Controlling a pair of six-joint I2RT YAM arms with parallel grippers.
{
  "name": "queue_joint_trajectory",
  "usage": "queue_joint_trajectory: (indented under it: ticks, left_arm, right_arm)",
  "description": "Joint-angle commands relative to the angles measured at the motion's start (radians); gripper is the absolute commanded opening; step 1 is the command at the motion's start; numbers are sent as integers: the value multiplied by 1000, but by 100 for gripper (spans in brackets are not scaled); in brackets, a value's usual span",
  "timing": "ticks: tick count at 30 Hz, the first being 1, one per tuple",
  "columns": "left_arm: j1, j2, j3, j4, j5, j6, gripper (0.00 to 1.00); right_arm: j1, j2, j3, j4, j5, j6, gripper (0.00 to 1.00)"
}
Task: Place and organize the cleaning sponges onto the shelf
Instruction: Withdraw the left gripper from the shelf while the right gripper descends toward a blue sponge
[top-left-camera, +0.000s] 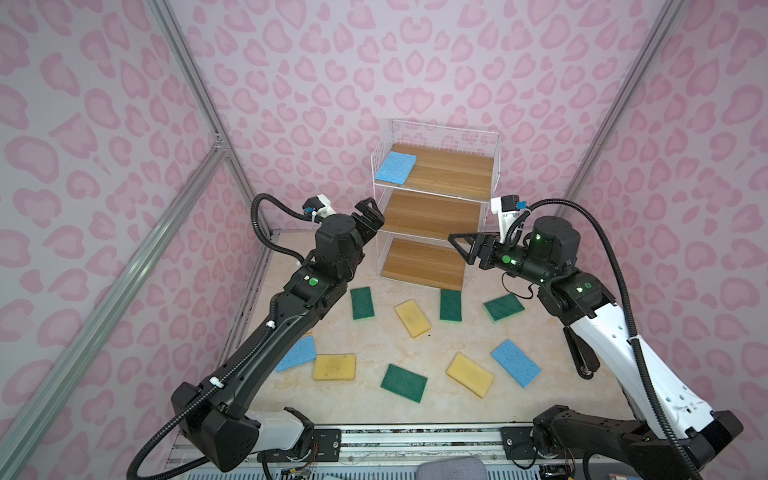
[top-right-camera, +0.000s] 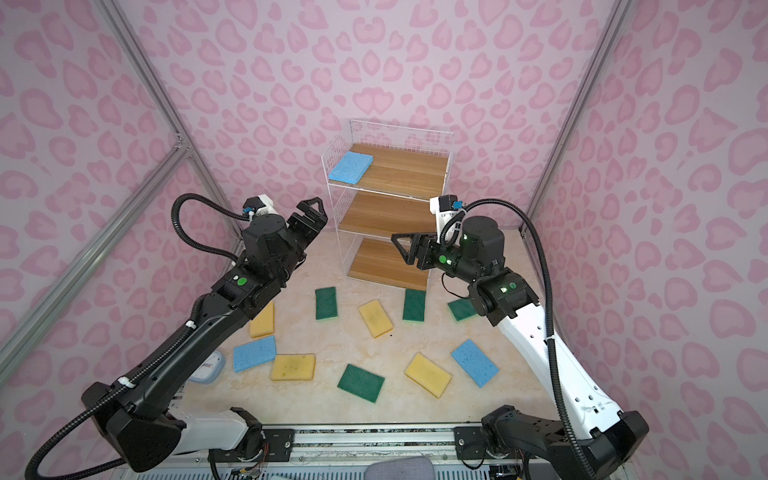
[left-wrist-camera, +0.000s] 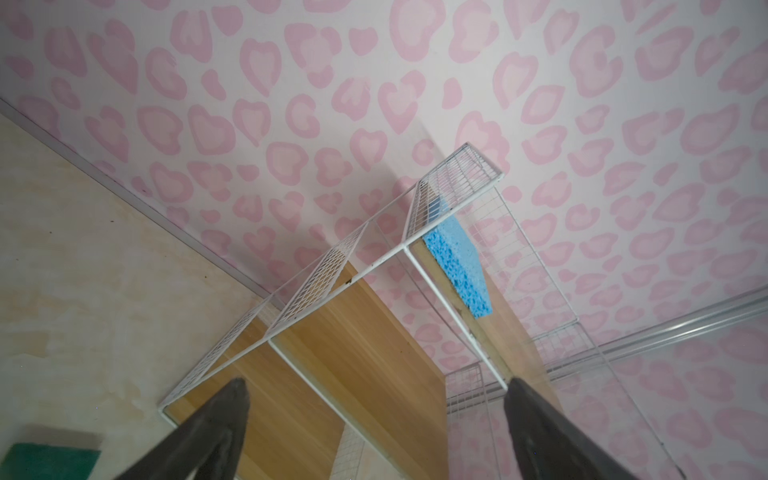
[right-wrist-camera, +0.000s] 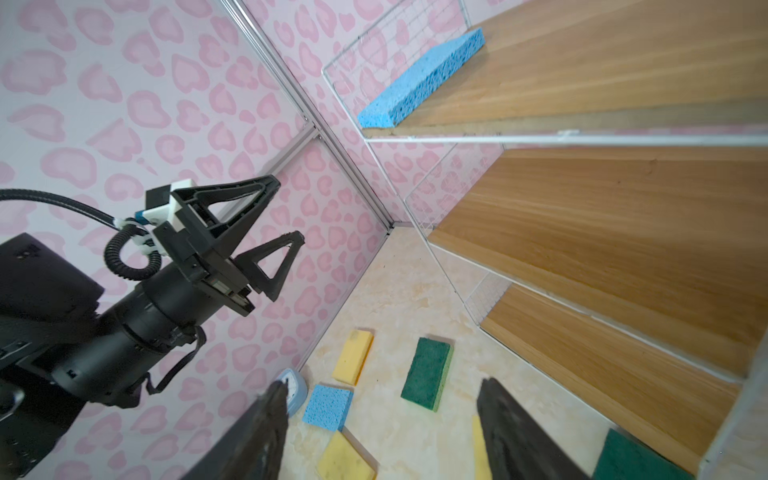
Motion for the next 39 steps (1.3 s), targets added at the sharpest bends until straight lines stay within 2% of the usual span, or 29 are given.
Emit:
queue_joint_trajectory:
  ticks: [1, 7, 11, 17, 19, 24, 31, 39]
  left_arm:
    - [1, -79, -90, -23, 69, 162, 97]
    - [1, -164, -232, -108, 178, 250, 100]
    - [-2, -179, -357, -105, 251, 256, 96]
    - [-5, -199, -496, -67, 280, 255, 94]
    - [-9, -203, -521, -57, 282, 257, 93]
    - [-33, -181, -558, -57, 246, 281, 93]
    - [-59, -122, -608, -51, 189, 273, 94]
    - [-76, 2, -636, -5, 199, 270, 94]
  right_arm:
    - [30, -10, -31, -53, 61, -43, 73]
    - [59, -77, -181, -65, 138, 0, 71]
    - [85, -135, -298, -107, 231, 30, 69]
    - [94, -224, -469, -183, 423, 75, 69]
    - [82, -239, -520, -199, 451, 87, 70]
    - [-16, -263, -643, -228, 471, 142, 71]
    - [-177, -313, -796, -186, 427, 172, 73]
    - [-299, -292, -897, -124, 377, 190, 75]
